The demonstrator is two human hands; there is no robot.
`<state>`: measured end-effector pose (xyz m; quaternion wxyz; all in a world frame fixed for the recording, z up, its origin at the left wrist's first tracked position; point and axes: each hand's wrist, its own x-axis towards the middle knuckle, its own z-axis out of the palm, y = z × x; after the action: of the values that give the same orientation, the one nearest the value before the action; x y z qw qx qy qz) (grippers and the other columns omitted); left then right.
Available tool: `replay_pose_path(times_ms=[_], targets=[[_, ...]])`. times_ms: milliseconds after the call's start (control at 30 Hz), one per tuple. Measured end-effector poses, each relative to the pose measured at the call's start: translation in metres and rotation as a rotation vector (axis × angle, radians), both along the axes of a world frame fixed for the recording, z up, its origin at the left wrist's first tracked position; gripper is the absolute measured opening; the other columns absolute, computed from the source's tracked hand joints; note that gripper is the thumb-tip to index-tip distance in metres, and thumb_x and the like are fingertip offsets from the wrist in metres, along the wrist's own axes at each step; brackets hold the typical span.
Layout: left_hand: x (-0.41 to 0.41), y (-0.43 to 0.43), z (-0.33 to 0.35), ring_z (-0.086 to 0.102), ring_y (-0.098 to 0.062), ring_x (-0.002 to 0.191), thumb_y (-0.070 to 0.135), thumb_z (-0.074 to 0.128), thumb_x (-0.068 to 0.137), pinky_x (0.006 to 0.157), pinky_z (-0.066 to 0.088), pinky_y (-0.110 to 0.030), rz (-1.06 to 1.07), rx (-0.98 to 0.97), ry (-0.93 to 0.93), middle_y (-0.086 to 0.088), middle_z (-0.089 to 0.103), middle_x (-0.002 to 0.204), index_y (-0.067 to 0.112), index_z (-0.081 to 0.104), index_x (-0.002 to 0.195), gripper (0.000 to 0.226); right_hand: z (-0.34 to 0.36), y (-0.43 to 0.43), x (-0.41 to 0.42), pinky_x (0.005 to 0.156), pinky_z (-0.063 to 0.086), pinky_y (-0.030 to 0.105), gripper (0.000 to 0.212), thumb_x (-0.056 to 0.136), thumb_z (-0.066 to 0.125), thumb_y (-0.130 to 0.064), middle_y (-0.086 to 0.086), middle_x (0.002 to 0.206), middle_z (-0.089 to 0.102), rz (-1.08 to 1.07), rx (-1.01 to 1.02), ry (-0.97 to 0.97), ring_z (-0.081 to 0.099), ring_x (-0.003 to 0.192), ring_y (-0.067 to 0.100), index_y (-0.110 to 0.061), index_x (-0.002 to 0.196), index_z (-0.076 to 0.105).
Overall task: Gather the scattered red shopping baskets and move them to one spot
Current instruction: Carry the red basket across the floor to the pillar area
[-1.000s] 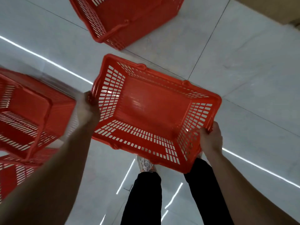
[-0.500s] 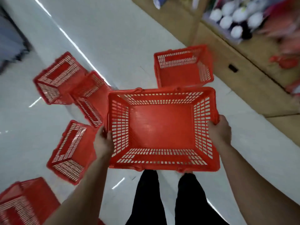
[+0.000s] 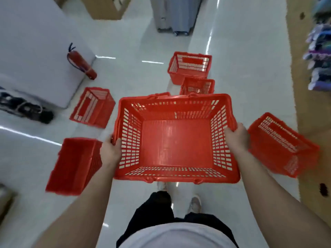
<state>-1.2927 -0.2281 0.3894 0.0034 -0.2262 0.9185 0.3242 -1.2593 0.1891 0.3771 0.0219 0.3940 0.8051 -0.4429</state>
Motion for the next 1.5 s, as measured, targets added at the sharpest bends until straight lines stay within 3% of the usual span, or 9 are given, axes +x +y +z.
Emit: replay_pose_path(times_ms=[167, 300, 467, 867, 1067, 1167, 1267, 1400, 1500], targets=[[0.084, -0.108, 0.020, 0.061, -0.031, 0.111, 0.023, 0.061, 0.094, 0.098, 0.045, -0.041, 0.278, 0.046, 0.118, -0.011, 0.067, 0.123, 0.012, 0.061, 0.132, 0.039, 0.026, -0.113, -0.043, 0.085, 0.049, 0.040, 0.028, 0.089, 0.059, -0.030, 0.016, 0.109, 0.071, 0.300, 0.022, 0.068, 0.065, 0.101, 0.039, -0.015, 0.111, 0.065], [0.147, -0.188, 0.020, 0.062, -0.023, 0.102, 0.024, 0.060, 0.095, 0.089, 0.043, -0.032, 0.497, 0.083, 0.161, -0.007, 0.068, 0.119, 0.017, 0.059, 0.132, 0.038, 0.038, -0.219, -0.066, 0.085, 0.049, 0.041, 0.026, 0.089, 0.058, -0.028, 0.014, 0.105, 0.072, 0.529, 0.040, 0.082, 0.065, 0.100, 0.038, -0.014, 0.108, 0.068], [0.203, -0.276, 0.015, 0.066, -0.025, 0.097, 0.026, 0.057, 0.095, 0.088, 0.051, -0.039, 0.763, 0.150, 0.204, 0.000, 0.069, 0.107, 0.025, 0.060, 0.127, 0.032, 0.047, -0.354, -0.083, 0.088, 0.051, 0.041, 0.029, 0.086, 0.056, -0.030, 0.010, 0.102, 0.072, 0.745, 0.048, 0.090, 0.067, 0.097, 0.034, -0.015, 0.109, 0.068], [0.204, -0.451, -0.021, 0.062, -0.011, 0.079, 0.028, 0.053, 0.096, 0.070, 0.044, -0.026, 1.102, 0.205, 0.199, 0.011, 0.065, 0.097, 0.024, 0.064, 0.123, 0.029, 0.036, -0.636, -0.168, 0.090, 0.047, 0.040, 0.035, 0.091, 0.057, -0.029, 0.020, 0.113, 0.069, 1.053, 0.138, 0.139, 0.064, 0.107, 0.038, -0.006, 0.114, 0.066], [0.153, -0.512, -0.082, 0.061, -0.003, 0.069, 0.034, 0.054, 0.100, 0.058, 0.044, -0.019, 1.213, 0.288, 0.087, 0.008, 0.067, 0.100, 0.022, 0.061, 0.129, 0.032, -0.027, -0.759, -0.258, 0.076, 0.039, 0.030, 0.025, 0.090, 0.056, -0.028, 0.001, 0.089, 0.065, 1.236, 0.138, 0.076, 0.066, 0.097, 0.032, -0.015, 0.109, 0.068], [0.117, -0.541, -0.128, 0.058, -0.002, 0.068, 0.034, 0.055, 0.100, 0.060, 0.045, -0.019, 1.290, 0.270, 0.017, 0.005, 0.067, 0.104, 0.020, 0.059, 0.131, 0.035, -0.082, -0.827, -0.311, 0.079, 0.041, 0.032, 0.028, 0.092, 0.055, -0.027, 0.010, 0.101, 0.070, 1.358, 0.133, 0.022, 0.065, 0.098, 0.035, -0.012, 0.112, 0.067], [0.082, -0.562, -0.174, 0.065, -0.013, 0.079, 0.035, 0.056, 0.099, 0.074, 0.055, -0.037, 1.395, 0.316, -0.052, 0.000, 0.069, 0.111, 0.020, 0.057, 0.133, 0.038, -0.140, -0.887, -0.356, 0.081, 0.048, 0.038, 0.029, 0.092, 0.055, -0.027, 0.013, 0.104, 0.070, 1.462, 0.163, -0.036, 0.065, 0.097, 0.037, -0.010, 0.115, 0.061], [0.051, -0.581, -0.233, 0.059, 0.000, 0.072, 0.028, 0.058, 0.097, 0.061, 0.044, -0.019, 1.503, 0.352, -0.110, 0.008, 0.066, 0.101, 0.020, 0.059, 0.132, 0.036, -0.213, -0.942, -0.392, 0.084, 0.048, 0.041, 0.035, 0.094, 0.059, -0.028, 0.018, 0.113, 0.069, 1.561, 0.211, -0.084, 0.065, 0.103, 0.040, -0.006, 0.122, 0.056], [0.043, -0.590, -0.268, 0.065, -0.004, 0.078, 0.028, 0.059, 0.096, 0.060, 0.045, -0.021, 1.540, 0.422, -0.151, 0.009, 0.066, 0.098, 0.022, 0.057, 0.133, 0.038, -0.257, -0.963, -0.402, 0.088, 0.047, 0.042, 0.038, 0.093, 0.060, -0.028, 0.018, 0.117, 0.068, 1.602, 0.198, -0.139, 0.064, 0.106, 0.039, -0.006, 0.124, 0.056]])
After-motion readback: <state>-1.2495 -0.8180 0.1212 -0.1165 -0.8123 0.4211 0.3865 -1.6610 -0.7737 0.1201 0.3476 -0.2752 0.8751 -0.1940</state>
